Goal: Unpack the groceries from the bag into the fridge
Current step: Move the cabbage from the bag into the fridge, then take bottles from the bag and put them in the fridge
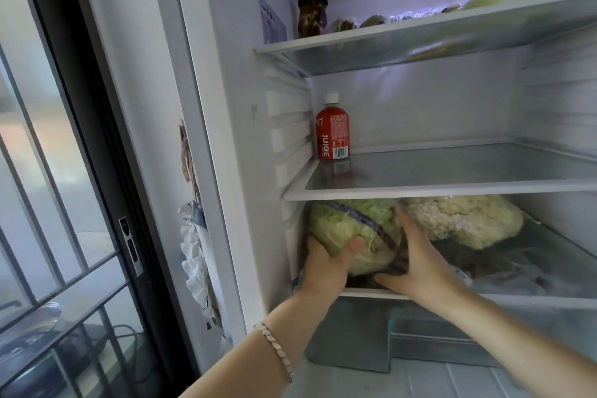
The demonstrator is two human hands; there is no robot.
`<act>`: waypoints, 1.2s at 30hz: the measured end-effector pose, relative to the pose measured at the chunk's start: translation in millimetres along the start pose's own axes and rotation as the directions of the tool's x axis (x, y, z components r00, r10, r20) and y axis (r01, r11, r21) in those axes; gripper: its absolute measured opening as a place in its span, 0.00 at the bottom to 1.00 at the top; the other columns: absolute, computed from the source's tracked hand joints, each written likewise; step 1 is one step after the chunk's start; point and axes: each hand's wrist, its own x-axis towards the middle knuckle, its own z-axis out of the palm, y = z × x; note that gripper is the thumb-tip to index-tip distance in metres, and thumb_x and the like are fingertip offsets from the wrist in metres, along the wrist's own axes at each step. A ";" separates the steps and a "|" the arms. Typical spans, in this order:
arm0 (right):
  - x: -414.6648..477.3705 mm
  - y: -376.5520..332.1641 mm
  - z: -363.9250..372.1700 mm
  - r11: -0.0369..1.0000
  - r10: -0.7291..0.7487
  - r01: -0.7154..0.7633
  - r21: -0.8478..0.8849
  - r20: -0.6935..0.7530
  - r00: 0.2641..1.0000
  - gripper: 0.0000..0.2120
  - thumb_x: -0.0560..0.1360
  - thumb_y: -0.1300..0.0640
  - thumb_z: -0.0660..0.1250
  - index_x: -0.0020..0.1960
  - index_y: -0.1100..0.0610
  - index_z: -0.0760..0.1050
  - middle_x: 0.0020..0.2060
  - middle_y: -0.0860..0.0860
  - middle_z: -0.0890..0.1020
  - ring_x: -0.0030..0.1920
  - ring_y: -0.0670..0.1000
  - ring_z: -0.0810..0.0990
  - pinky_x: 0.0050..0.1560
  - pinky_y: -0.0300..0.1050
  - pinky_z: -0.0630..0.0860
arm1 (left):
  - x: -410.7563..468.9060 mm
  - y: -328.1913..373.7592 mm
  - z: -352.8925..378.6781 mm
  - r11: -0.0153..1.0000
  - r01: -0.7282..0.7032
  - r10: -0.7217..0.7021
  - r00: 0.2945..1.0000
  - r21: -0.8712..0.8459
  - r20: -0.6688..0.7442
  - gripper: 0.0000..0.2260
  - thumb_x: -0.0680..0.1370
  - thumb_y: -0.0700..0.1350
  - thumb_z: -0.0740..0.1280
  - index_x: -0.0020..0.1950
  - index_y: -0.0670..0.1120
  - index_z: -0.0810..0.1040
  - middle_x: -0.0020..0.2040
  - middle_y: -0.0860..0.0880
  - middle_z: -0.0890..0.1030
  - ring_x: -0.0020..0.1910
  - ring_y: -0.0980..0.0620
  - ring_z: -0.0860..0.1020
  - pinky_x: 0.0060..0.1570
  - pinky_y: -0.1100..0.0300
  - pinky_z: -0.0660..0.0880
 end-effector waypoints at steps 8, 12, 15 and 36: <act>-33.3 -44.9 -27.9 0.851 -0.021 0.066 -0.522 0.091 0.996 0.27 0.73 0.50 0.67 0.69 0.51 0.61 0.58 0.50 0.75 0.56 0.52 0.76 0.54 0.46 0.75 | -45.1 22.8 -22.0 0.755 -0.020 -0.032 0.997 0.655 0.068 0.20 0.78 0.49 0.63 0.67 0.43 0.64 0.63 0.44 0.73 0.58 0.45 0.74 0.54 0.57 0.71; -63.6 -65.4 -34.0 0.762 -0.060 0.233 -0.604 0.293 0.954 0.23 0.75 0.48 0.63 0.68 0.51 0.65 0.58 0.51 0.76 0.56 0.53 0.76 0.54 0.49 0.75 | -110.1 29.4 -44.8 0.468 -0.220 0.024 0.971 0.856 0.236 0.21 0.79 0.48 0.60 0.72 0.47 0.64 0.68 0.46 0.69 0.64 0.46 0.71 0.62 0.56 0.70; -95.0 -73.2 -22.5 0.736 -0.088 0.444 -0.511 0.579 0.811 0.20 0.75 0.47 0.64 0.65 0.49 0.68 0.56 0.48 0.77 0.55 0.51 0.77 0.52 0.45 0.74 | -165.8 17.7 -70.4 0.393 -0.080 -0.113 0.984 0.916 0.134 0.15 0.79 0.50 0.60 0.66 0.50 0.71 0.63 0.50 0.75 0.60 0.49 0.74 0.60 0.57 0.71; -632.3 -268.8 100.3 0.037 -0.228 0.863 0.504 0.845 -0.484 0.20 0.77 0.51 0.60 0.64 0.61 0.73 0.60 0.59 0.77 0.60 0.59 0.76 0.58 0.47 0.74 | -860.0 -18.8 -101.5 0.065 0.991 -0.454 0.133 0.117 -0.881 0.13 0.78 0.48 0.60 0.54 0.41 0.78 0.52 0.42 0.79 0.51 0.44 0.77 0.42 0.60 0.72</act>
